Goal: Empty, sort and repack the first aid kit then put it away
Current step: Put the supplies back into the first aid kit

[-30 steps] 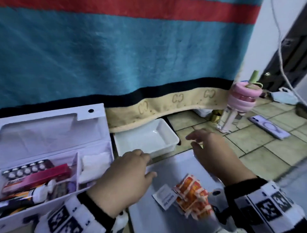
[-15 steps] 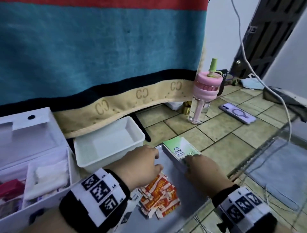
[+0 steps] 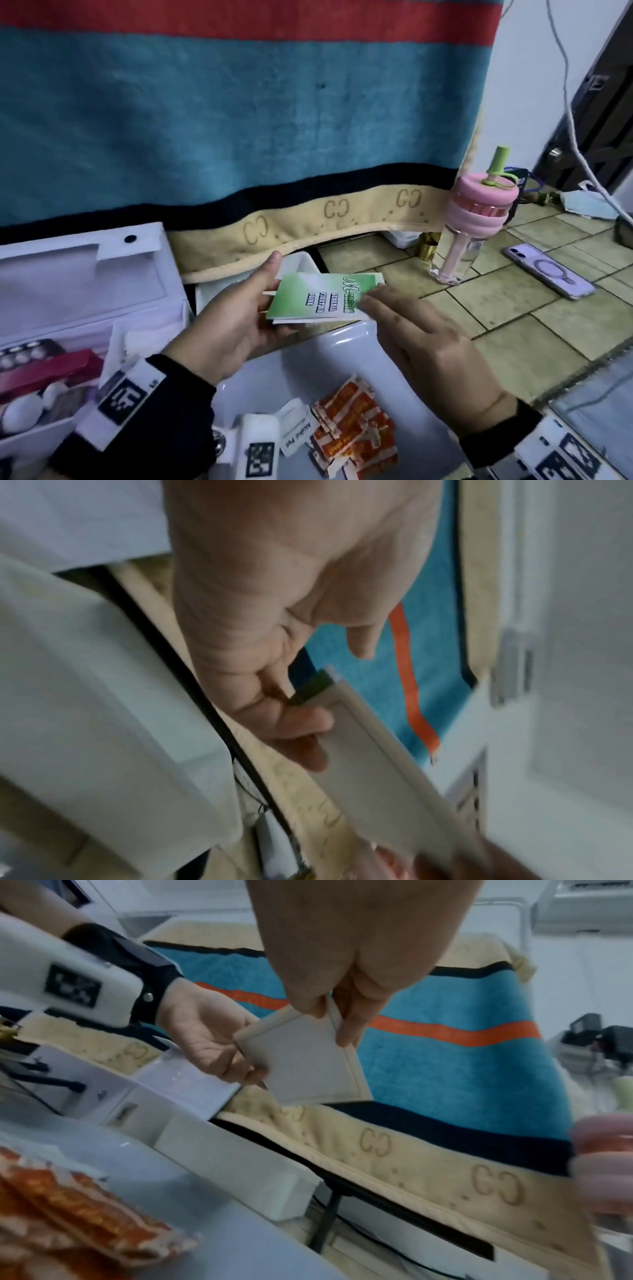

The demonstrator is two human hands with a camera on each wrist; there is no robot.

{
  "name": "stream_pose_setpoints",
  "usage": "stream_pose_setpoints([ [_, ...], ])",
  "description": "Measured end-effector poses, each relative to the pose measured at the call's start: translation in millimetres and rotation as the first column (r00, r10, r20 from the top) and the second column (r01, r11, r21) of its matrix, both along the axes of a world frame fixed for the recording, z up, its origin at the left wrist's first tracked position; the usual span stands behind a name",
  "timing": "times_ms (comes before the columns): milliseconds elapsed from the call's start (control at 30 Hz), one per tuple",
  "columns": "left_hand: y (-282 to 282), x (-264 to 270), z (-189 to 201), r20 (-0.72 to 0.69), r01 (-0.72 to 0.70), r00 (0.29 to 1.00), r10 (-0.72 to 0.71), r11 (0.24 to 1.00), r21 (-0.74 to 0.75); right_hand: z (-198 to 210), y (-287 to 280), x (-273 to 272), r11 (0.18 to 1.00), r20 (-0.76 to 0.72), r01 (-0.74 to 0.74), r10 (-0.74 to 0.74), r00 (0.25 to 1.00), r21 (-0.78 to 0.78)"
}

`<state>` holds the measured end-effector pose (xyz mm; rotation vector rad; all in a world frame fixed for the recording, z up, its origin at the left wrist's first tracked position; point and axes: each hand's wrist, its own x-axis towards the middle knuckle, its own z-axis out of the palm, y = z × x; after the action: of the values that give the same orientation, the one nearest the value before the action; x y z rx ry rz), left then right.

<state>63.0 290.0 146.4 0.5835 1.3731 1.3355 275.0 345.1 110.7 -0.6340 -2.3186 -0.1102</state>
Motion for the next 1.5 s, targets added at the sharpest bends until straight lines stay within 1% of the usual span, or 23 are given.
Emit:
stream_pose_setpoints([
  [33, -7, -9, 1, -0.016, -0.030, 0.999, 0.031, 0.999, 0.037, 0, 1, -10, 0.998, 0.000, -0.063, 0.063, 0.998, -0.006],
  [100, -18, -22, 0, -0.134, -0.139, 0.979, 0.151, 0.986, 0.094, 2, 0, -27, 0.982, -0.052, -0.168, 0.164, 0.985, -0.081],
  [167, -33, -41, -2, -0.295, -0.240, 0.915, 0.274, 0.960, 0.147, 7, -5, -50, 0.926, -0.203, -0.289, 0.242, 0.949, -0.242],
  [233, -49, -57, 0, -0.431, -0.276, 0.841, 0.328, 0.944, 0.179, 14, -13, -73, 0.815, -0.375, -0.399, 0.244, 0.894, -0.421],
  [333, -78, -83, 0, -0.527, -0.261, 0.784, 0.328, 0.945, 0.198, 23, -21, -111, 0.638, -0.549, -0.496, 0.134, 0.825, -0.589],
  [400, -96, -98, 0, -0.565, -0.224, 0.770, 0.298, 0.954, 0.197, 30, -24, -138, 0.572, -0.523, -0.476, 0.094, 0.847, -0.668],
  [467, -117, -114, 2, -0.585, -0.195, 0.758, 0.287, 0.957, 0.216, 37, -31, -168, 0.527, -0.408, -0.412, 0.130, 0.904, -0.743],
  [533, -138, -132, 4, -0.618, -0.177, 0.735, 0.278, 0.959, 0.221, 47, -39, -195, 0.562, -0.274, -0.321, 0.170, 0.947, -0.762],
  [567, -144, -138, 5, -0.637, -0.170, 0.723, 0.269, 0.962, 0.213, 52, -41, -201, 0.555, -0.213, -0.284, 0.190, 0.958, -0.782],
  [667, -177, -182, 4, -0.684, -0.171, 0.681, 0.261, 0.965, 0.197, 64, -54, -240, 0.381, -0.085, -0.212, 0.322, 0.943, -0.900],
  [733, -195, -215, 3, -0.714, -0.192, 0.650, 0.259, 0.966, 0.175, 69, -61, -266, 0.267, -0.109, -0.208, 0.343, 0.933, -0.941],
  [767, -202, -232, 3, -0.726, -0.206, 0.638, 0.257, 0.965, 0.161, 69, -64, -278, 0.259, -0.107, -0.206, 0.351, 0.930, -0.944],
  [800, -210, -249, 5, -0.746, -0.210, 0.618, 0.248, 0.966, 0.148, 68, -67, -293, 0.301, -0.063, -0.182, 0.366, 0.928, -0.936],
  [867, -219, -278, 9, -0.810, -0.155, 0.559, 0.177, 0.982, 0.107, 67, -66, -318, 0.488, 0.110, -0.100, 0.384, 0.917, -0.867],
  [900, -220, -288, 11, -0.850, -0.110, 0.513, 0.118, 0.991, 0.072, 68, -66, -326, 0.556, 0.153, -0.094, 0.382, 0.911, -0.826],
  [933, -221, -297, 13, -0.884, -0.063, 0.463, 0.057, 0.998, 0.032, 69, -65, -334, 0.576, 0.128, -0.119, 0.370, 0.920, -0.809],
  [1000, -221, -310, 15, -0.934, 0.038, 0.355, -0.045, 0.999, -0.034, 71, -63, -347, 0.524, -0.086, -0.239, 0.299, 0.950, -0.818],
  [1033, -219, -316, 14, -0.952, 0.093, 0.297, -0.069, 0.995, -0.043, 73, -64, -353, 0.500, -0.204, -0.302, 0.241, 0.949, -0.812],
  [1100, -212, -320, 10, -0.981, 0.184, 0.179, -0.068, 0.982, -0.035, 73, -61, -361, 0.467, -0.385, -0.397, 0.128, 0.914, -0.790],
  [1200, -199, -319, 4, -0.996, 0.191, 0.043, -0.080, 0.979, -0.070, 68, -60, -375, 0.472, -0.501, -0.439, -0.007, 0.865, -0.764],
  [1300, -192, -312, -1, -0.995, 0.120, -0.033, -0.092, 0.988, -0.096, 66, -67, -381, 0.467, -0.594, -0.502, -0.062, 0.802, -0.728],
  [1400, -192, -307, -3, -0.991, 0.041, -0.043, -0.125, 0.991, -0.126, 67, -77, -386, 0.387, -0.712, -0.645, -0.042, 0.701, -0.658],
  [1500, -191, -305, -1, -0.997, 0.052, -0.067, -0.033, 0.998, -0.036, 67, -80, -391, 0.339, -0.730, -0.683, -0.016, 0.684, -0.647],
])
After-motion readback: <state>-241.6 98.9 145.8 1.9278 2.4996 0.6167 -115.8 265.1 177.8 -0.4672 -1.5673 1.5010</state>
